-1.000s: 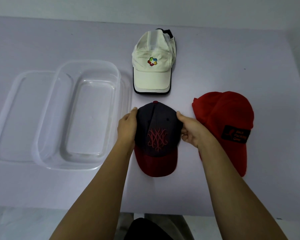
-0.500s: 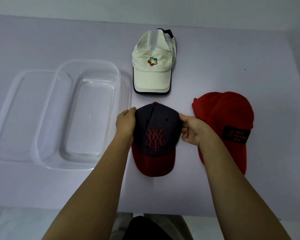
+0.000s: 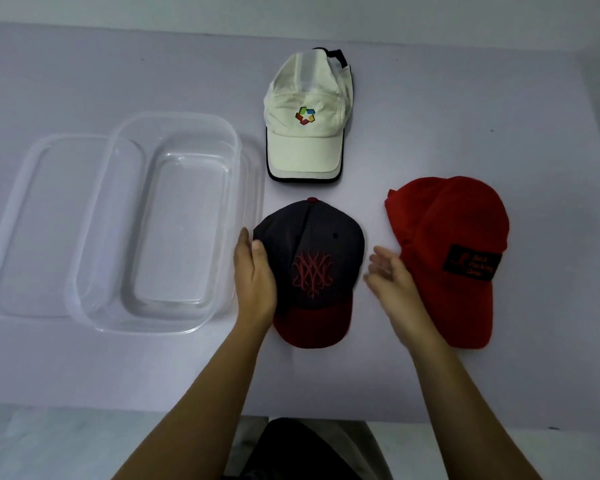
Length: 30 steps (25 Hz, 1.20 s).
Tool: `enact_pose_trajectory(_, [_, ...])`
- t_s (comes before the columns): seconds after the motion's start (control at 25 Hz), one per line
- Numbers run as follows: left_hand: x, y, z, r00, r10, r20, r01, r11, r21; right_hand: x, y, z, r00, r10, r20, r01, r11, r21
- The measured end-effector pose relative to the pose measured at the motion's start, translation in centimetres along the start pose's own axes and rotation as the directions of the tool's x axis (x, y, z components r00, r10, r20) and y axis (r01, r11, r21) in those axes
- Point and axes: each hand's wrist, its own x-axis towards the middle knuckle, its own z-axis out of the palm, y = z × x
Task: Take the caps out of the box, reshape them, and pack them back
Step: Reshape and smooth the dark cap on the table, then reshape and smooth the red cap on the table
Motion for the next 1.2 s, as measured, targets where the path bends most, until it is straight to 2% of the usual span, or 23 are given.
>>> enact_pose_trajectory(0.12, [-3.7, -2.7, -0.8, 0.997, 0.051, 0.057, -0.056, 0.996, 0.075, -3.3, 3.0, 1.0, 0.989, -0.047, 0.143, 0.053, 0.998, -0.033])
enact_pose_trajectory(0.2, [-4.7, -4.2, -1.4, 0.986, 0.101, 0.136, -0.117, 0.986, 0.117, -4.1, 3.8, 1.7, 0.981, -0.098, 0.170, 0.104, 0.994, -0.024])
enact_pose_trajectory(0.28, [-4.2, -4.8, -1.7, 0.972, 0.135, 0.191, -0.164, 0.975, 0.147, -3.8, 3.9, 2.3, 0.979, -0.133, 0.151, 0.138, 0.990, -0.022])
enact_pose_trajectory(0.52, [-3.2, -4.1, -1.8, 0.966, 0.105, 0.235, -0.146, 0.976, 0.165, -3.4, 3.7, 3.3, 0.978, -0.184, 0.097, 0.194, 0.975, -0.108])
enact_pose_trajectory(0.6, [-4.7, -3.4, -1.8, 0.976, 0.133, 0.171, -0.172, 0.956, 0.237, -4.6, 3.3, 2.5, 0.961, -0.275, 0.039, 0.277, 0.939, -0.203])
enact_pose_trajectory(0.64, [-5.7, -2.8, -1.6, 0.969, 0.210, 0.134, -0.239, 0.934, 0.267, -5.4, 3.0, 1.6, 0.930, -0.366, -0.035, 0.347, 0.906, -0.241])
enact_pose_trajectory(0.72, [-7.3, -2.0, -0.5, 0.897, 0.415, 0.153, -0.443, 0.849, 0.288, -6.8, 3.3, -1.3, 0.824, -0.518, -0.228, 0.434, 0.837, -0.334])
enact_pose_trajectory(0.76, [-7.8, -1.8, 0.6, 0.850, 0.479, 0.218, -0.525, 0.800, 0.291, -7.2, 3.9, -3.2, 0.788, -0.531, -0.313, 0.407, 0.829, -0.383])
enact_pose_trajectory(0.8, [-8.4, -1.6, 2.0, 0.803, 0.500, 0.324, -0.588, 0.753, 0.295, -7.5, 4.6, -5.3, 0.781, -0.503, -0.370, 0.338, 0.839, -0.426])
enact_pose_trajectory(0.92, [-9.7, -1.7, 7.4, 0.657, 0.338, 0.674, -0.677, 0.658, 0.330, -6.5, 6.9, -10.7, 0.890, -0.308, -0.338, 0.072, 0.825, -0.561])
enact_pose_trajectory(1.0, [-10.2, -2.3, 10.4, 0.565, 0.217, 0.796, -0.729, 0.583, 0.358, -5.2, 7.5, -12.6, 0.930, -0.243, -0.275, 0.031, 0.798, -0.602])
enact_pose_trajectory(1.08, [-10.3, -2.6, 12.3, 0.530, 0.181, 0.828, -0.768, 0.517, 0.379, -4.3, 6.7, -12.9, 0.940, -0.287, -0.183, 0.112, 0.770, -0.628])
enact_pose_trajectory(1.2, [-10.3, -2.2, 14.0, 0.587, 0.279, 0.760, -0.768, 0.487, 0.415, -4.4, 5.6, -12.4, 0.915, -0.377, -0.144, 0.172, 0.686, -0.707])
